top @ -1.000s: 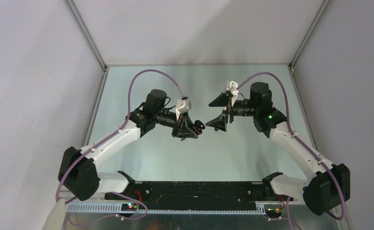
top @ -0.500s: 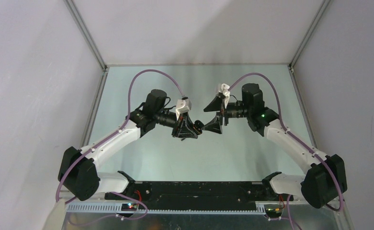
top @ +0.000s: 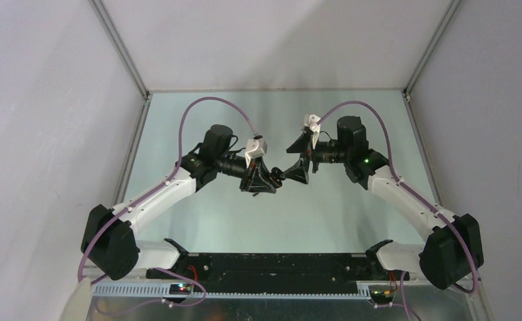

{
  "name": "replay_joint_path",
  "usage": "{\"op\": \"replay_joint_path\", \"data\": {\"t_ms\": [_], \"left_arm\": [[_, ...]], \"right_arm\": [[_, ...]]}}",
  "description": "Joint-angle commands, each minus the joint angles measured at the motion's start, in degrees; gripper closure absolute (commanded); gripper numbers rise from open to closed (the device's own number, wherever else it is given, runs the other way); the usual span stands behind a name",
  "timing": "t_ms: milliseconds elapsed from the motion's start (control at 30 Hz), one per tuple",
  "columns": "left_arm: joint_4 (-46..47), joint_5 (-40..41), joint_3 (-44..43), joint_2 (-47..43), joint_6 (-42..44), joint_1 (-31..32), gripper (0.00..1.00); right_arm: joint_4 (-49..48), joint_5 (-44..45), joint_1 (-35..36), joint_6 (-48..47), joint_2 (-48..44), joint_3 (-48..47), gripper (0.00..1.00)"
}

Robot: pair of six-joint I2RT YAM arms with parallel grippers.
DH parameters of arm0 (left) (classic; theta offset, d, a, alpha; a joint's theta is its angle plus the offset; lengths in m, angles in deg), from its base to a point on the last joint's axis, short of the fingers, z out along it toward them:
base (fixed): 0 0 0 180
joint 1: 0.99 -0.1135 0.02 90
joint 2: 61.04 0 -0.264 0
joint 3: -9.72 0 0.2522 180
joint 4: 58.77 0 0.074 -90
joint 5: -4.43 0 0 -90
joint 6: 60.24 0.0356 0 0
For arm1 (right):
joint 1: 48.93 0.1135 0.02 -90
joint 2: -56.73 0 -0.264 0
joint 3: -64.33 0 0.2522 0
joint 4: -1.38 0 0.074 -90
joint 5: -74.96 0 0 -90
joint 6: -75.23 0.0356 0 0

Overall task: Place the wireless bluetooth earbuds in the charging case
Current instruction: Adjust the right earbud at the center of the board.

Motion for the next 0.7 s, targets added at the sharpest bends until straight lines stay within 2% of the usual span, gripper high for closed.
{"op": "replay_joint_path", "data": {"t_ms": [0, 100, 267, 333, 433, 533, 567, 667], "left_arm": [[0.54, -2.31, -2.52, -1.37, 1.2, 0.41, 1.0], [0.54, -2.29, -2.54, -1.31, 1.16, 0.41, 1.0], [0.49, -2.25, -2.61, -1.31, 1.24, 0.41, 1.0], [0.26, -2.08, -2.73, -1.31, 1.31, 0.46, 1.0], [-0.98, -1.85, -3.18, -1.56, 2.5, 0.39, 1.0], [-1.86, -1.29, -3.13, -2.2, 3.43, 0.37, 1.0], [-2.11, -1.22, -3.18, -2.32, 3.68, 0.44, 1.0], [-2.46, -0.98, -3.16, -2.63, 4.05, 0.39, 1.0]], "right_arm": [[-1.8, -5.46, -0.97, 0.56, -0.16, -0.41, 0.01], [-1.31, -12.29, -0.87, -0.27, -2.23, -0.41, 0.01], [-1.94, -14.33, -1.4, 3.88, -5.44, -0.41, 0.01], [-2.07, -15.34, -3.17, 6.12, -6.14, -0.34, 0.01], [-0.46, -19.37, -8.05, 4.0, -5.59, -0.94, 0.01], [6.45, -16.1, -11.04, -0.97, -2.38, -4.38, 0.01], [11.56, -14.27, -11.25, -2.59, -1.35, -5.56, 0.01], [19.77, -3.99, -11.31, -8.87, 4.2, -10.16, 0.02]]}}
